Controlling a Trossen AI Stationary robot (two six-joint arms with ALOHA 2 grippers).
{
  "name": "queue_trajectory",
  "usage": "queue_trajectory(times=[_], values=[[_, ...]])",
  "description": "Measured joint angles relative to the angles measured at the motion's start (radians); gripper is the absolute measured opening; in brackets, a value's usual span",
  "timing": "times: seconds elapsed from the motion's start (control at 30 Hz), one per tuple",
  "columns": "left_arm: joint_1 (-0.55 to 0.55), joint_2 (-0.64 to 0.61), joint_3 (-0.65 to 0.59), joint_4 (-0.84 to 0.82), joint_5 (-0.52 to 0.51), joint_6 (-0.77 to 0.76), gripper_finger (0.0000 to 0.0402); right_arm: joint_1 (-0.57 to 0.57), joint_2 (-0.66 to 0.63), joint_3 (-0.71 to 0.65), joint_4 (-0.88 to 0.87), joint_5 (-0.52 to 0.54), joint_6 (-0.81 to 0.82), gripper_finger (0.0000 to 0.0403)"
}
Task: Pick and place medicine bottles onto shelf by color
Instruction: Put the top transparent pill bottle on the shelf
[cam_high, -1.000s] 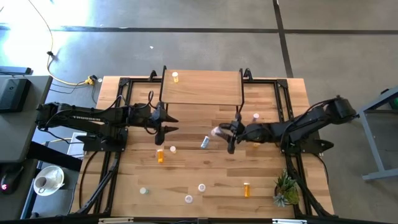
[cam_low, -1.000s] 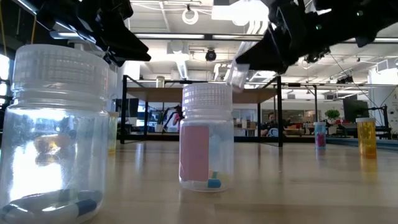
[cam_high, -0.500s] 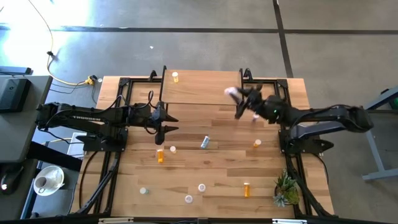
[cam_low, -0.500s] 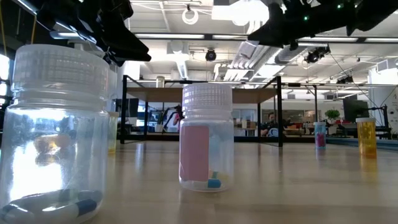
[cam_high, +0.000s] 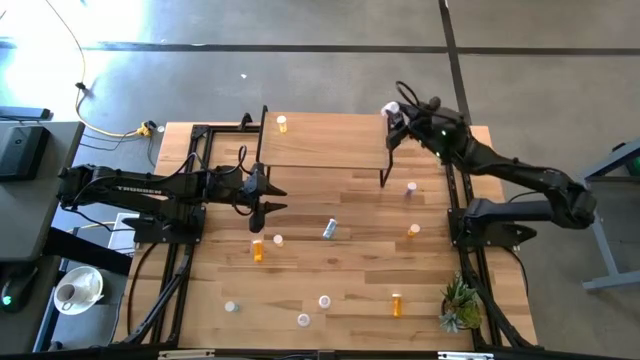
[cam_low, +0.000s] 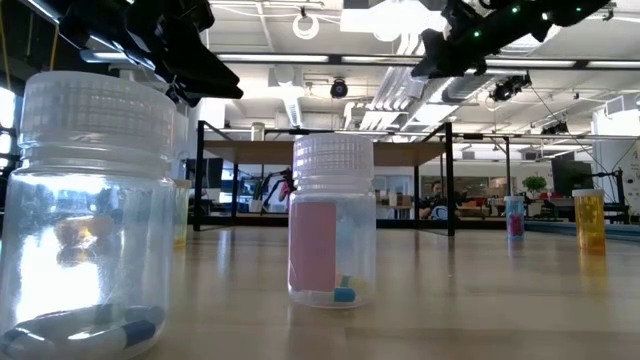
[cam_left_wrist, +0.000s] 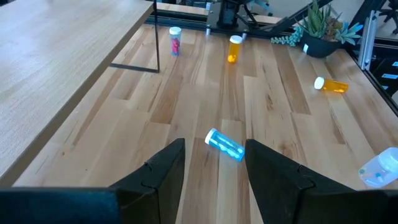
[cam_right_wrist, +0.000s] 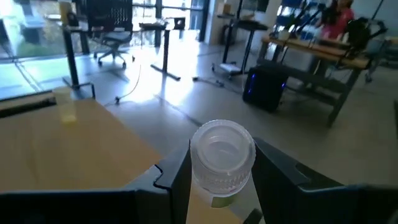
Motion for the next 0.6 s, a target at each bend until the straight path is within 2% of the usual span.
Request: queue_trajectory(times=[0.2, 0.4, 0.6], values=[[0.000, 0.000, 0.000, 0.000, 0.000, 0.000, 0.0156, -0.048, 0.123, 0.095, -0.111, -0.145, 0.048, 0.0129], [0.000, 0.000, 0.000, -0.017, 0.000, 0.000, 0.0156, -0.050, 0.253, 0.202, -0.214, -0.149, 0.054, 0.0129], [0.000, 0.000, 0.000, -0.030, 0.000, 0.000, 0.0156, -0.050, 0.333, 0.229, -0.251, -0.152, 0.066, 0.0129]])
